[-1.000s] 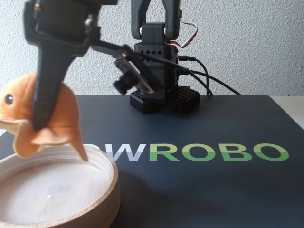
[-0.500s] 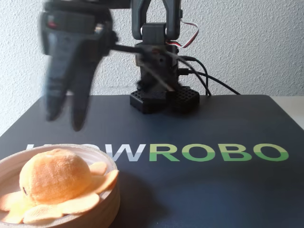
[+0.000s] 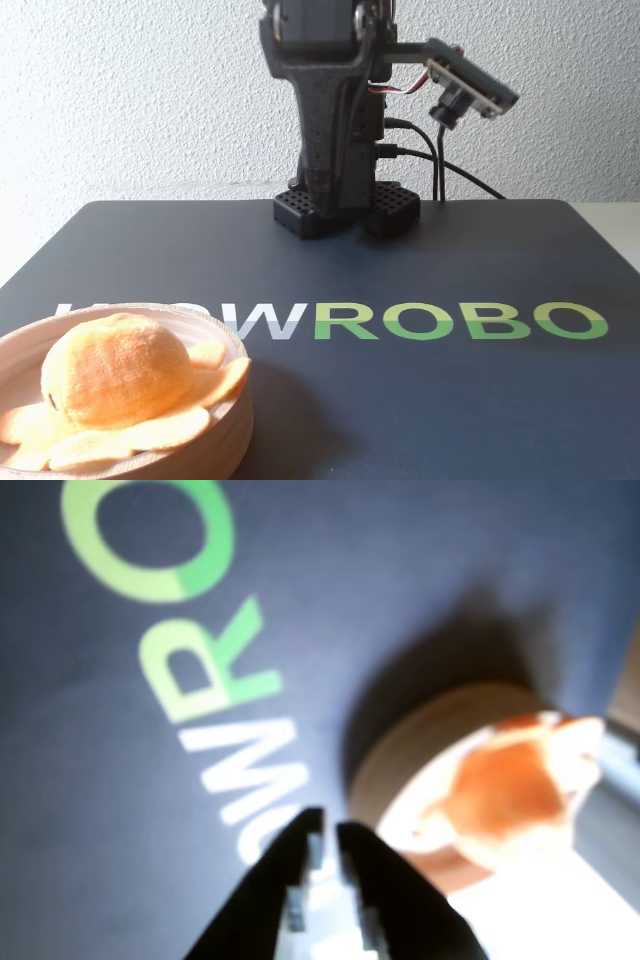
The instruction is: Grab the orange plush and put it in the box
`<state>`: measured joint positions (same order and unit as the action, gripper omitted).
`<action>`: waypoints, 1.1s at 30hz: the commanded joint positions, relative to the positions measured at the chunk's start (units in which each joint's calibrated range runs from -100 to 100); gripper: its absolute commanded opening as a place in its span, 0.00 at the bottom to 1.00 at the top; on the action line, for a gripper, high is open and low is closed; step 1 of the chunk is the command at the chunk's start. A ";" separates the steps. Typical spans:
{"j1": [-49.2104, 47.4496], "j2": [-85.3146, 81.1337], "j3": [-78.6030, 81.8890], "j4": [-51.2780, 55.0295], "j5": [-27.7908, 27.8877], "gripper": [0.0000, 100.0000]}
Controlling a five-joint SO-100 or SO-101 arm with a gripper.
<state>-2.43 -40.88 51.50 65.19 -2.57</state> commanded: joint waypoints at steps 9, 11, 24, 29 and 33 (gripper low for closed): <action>0.38 -52.29 48.04 -8.95 2.60 0.01; 0.45 -56.17 48.31 -4.69 2.65 0.01; 4.04 -56.17 48.31 -3.38 2.60 0.01; 1.20 -56.43 48.31 -3.03 4.33 0.01; 1.12 -56.26 48.41 -3.21 4.23 0.01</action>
<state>-1.03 -97.28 99.10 62.01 1.65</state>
